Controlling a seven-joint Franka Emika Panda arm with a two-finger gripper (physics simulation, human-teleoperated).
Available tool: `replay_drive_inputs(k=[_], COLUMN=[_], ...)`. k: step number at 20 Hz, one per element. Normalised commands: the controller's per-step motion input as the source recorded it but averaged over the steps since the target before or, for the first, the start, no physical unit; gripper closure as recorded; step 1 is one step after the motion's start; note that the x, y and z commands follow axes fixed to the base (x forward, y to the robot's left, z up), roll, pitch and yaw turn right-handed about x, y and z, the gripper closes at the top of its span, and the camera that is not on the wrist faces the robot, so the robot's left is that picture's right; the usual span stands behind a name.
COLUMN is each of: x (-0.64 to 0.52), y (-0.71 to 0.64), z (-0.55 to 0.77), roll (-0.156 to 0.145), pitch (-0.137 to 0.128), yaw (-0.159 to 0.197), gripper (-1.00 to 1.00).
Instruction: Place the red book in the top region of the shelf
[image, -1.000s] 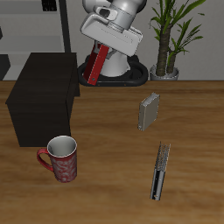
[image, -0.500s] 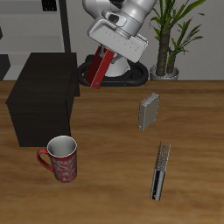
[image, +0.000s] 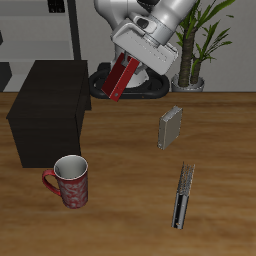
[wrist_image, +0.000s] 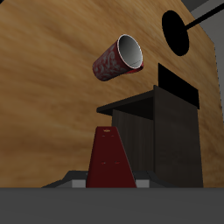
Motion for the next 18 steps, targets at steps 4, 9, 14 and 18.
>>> replay_drive_inputs(k=[4, 9, 14, 18], x=[0.1, 0.09, 0.0, 0.07], y=[0.19, 0.25, 0.09, 0.0], z=[-0.01, -0.17, -0.04, 0.08], roll=[-0.064, -0.006, -0.071, -0.046], pitch=[0.028, 0.034, 0.034, 0.034], yaw=[-0.021, 0.006, -0.029, -0.029], gripper=[1.0, 1.0, 1.0, 1.0])
